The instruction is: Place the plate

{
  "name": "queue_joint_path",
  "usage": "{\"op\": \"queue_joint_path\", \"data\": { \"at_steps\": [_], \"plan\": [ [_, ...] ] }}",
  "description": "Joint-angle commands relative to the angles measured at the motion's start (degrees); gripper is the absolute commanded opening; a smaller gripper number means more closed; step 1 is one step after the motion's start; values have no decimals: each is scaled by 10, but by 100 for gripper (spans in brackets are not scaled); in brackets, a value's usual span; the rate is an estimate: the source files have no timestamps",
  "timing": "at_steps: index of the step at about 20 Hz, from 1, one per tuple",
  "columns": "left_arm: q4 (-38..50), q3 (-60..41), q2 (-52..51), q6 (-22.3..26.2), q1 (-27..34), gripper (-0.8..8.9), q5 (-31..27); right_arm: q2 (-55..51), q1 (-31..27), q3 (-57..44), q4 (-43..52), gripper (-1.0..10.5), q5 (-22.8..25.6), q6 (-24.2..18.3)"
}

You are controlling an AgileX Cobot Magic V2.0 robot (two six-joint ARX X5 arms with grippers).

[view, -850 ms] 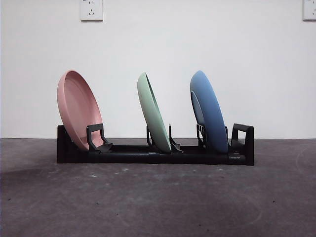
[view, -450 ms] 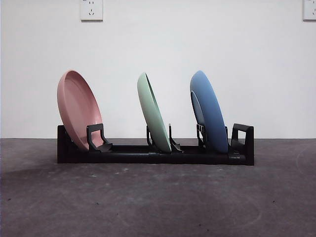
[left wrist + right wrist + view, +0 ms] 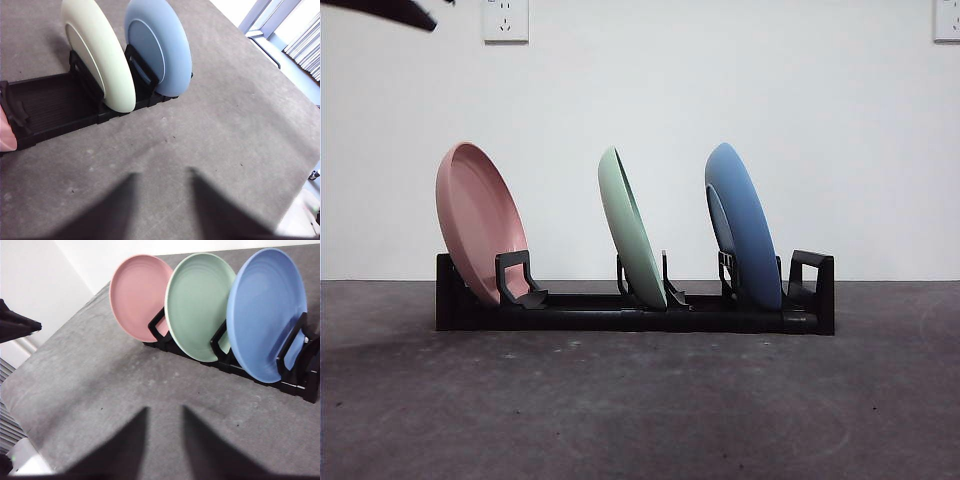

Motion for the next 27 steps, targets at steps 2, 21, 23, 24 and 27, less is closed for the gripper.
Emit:
{"op": "queue_joint_path", "data": {
  "at_steps": [2,21,23,24,27],
  "plan": [
    [6,10,6,9,-2,507,2,2,2,11,6,501,1,-7],
    [-97,19,-71,-17,-2,500,14,370,67,191,56,504,-35,89],
    [-111,19,-91,-17,-2,500,14,435,68,254,52,504,-34,89],
    [-115,19,-101,-17,-2,500,14,465,68,284,51,504,-36,90],
    [-125,19,-129,-17,-2,500,13,541,69,356,52,504,-36,90]
  ]
}}
